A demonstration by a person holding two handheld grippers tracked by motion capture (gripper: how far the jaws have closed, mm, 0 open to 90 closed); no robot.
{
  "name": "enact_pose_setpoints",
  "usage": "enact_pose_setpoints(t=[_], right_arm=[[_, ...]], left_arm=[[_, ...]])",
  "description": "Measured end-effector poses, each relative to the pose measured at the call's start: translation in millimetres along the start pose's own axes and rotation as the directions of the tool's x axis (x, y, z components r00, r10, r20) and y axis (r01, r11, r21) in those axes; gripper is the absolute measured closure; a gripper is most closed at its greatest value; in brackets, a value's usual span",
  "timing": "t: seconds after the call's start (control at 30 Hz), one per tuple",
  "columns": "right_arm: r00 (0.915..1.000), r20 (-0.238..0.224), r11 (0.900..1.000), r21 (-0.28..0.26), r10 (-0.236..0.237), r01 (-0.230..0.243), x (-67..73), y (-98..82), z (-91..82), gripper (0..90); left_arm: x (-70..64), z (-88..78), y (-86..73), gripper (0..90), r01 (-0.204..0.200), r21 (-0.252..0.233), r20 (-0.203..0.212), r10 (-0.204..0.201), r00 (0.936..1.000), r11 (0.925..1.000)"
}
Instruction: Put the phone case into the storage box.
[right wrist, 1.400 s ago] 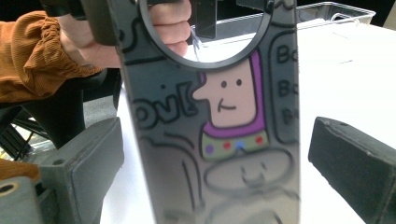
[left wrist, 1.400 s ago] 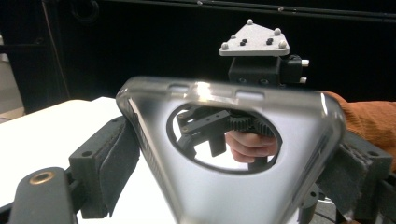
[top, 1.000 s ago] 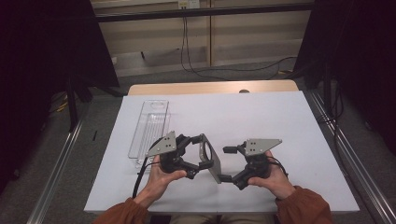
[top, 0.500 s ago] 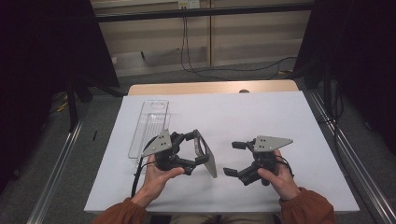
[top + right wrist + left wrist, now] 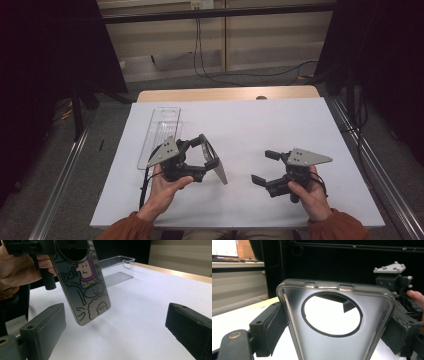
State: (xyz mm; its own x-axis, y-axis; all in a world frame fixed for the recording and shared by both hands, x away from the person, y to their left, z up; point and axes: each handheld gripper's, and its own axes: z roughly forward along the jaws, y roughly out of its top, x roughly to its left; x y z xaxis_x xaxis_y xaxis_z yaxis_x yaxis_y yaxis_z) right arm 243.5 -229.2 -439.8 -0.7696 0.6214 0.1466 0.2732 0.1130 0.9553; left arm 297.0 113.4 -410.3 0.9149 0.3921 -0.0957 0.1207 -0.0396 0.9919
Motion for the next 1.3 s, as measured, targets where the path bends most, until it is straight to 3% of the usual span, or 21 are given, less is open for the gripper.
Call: enact_pose_setpoints(t=[0.27,0.63,0.7,0.83,0.87,0.93,0.97,1.03,1.07,1.2,1.3], right_arm=[[0.9973,0.07,0.999,-0.027,-0.02,0.022,-0.3,-4.3,-16.2,1.9],[0.9885,0.151,0.999,-0.053,0.013,-0.005,-0.1,-11.2,-37.3,1.9],[0.9841,0.177,0.998,-0.061,0.019,-0.008,0.3,-13.1,-41.5,1.8],[0.9733,0.229,0.999,-0.055,0.017,-0.004,0.6,-18.2,-48.5,2.1],[0.9706,0.24,0.999,-0.054,0.015,-0.002,1.0,-19.2,-50.2,2.0],[0.967,0.253,0.998,-0.067,0.025,-0.008,1.1,-20.2,-54.0,1.9],[0.963,0.268,0.998,-0.07,0.023,-0.005,1.8,-20.7,-56.2,1.8],[0.9567,0.289,0.996,-0.086,0.036,-0.011,2.7,-22.1,-60.8,1.3],[0.9545,0.297,0.996,-0.087,0.031,-0.005,2.3,-23.4,-63.0,1.1],[0.9371,0.345,0.994,-0.104,0.056,-0.021,1.6,-28.5,-67.6,1.0],[0.9302,0.364,0.995,-0.1,0.048,-0.012,-1.3,-30.5,-67.5,1.0]], left_arm=[[3.2,-3.4,3.0,14.3,0.027,-0.012,-0.052,-0.027,0.9983,0.9996],[4.7,-14.0,13.8,14.3,0.039,-0.03,-0.093,-0.042,0.9948,0.9988],[5.9,-15.2,13.9,14.3,0.043,-0.044,-0.117,-0.048,0.9919,0.9981],[7.2,-18.6,15.5,14.3,0.061,-0.046,-0.119,-0.066,0.9907,0.9971],[7.1,-20.3,16.4,14.3,0.051,-0.038,-0.142,-0.056,0.9883,0.9979],[8.3,-23.3,18.9,14.3,0.047,-0.041,-0.141,-0.053,0.9886,0.998],[7.5,-23.8,20.0,14.3,0.062,-0.058,-0.153,-0.07,0.9858,0.9964],[8.3,-27.5,21.9,14.3,0.063,-0.06,-0.17,-0.072,0.9828,0.9962],[9.2,-29.9,22.5,14.3,0.057,-0.051,-0.162,-0.065,0.9847,0.9971],[13.1,-34.3,22.7,14.3,0.074,-0.056,-0.192,-0.083,0.9779,0.9957],[18.1,-38.2,22.8,14.3,0.077,-0.047,-0.208,-0.086,0.9744,0.9959]])
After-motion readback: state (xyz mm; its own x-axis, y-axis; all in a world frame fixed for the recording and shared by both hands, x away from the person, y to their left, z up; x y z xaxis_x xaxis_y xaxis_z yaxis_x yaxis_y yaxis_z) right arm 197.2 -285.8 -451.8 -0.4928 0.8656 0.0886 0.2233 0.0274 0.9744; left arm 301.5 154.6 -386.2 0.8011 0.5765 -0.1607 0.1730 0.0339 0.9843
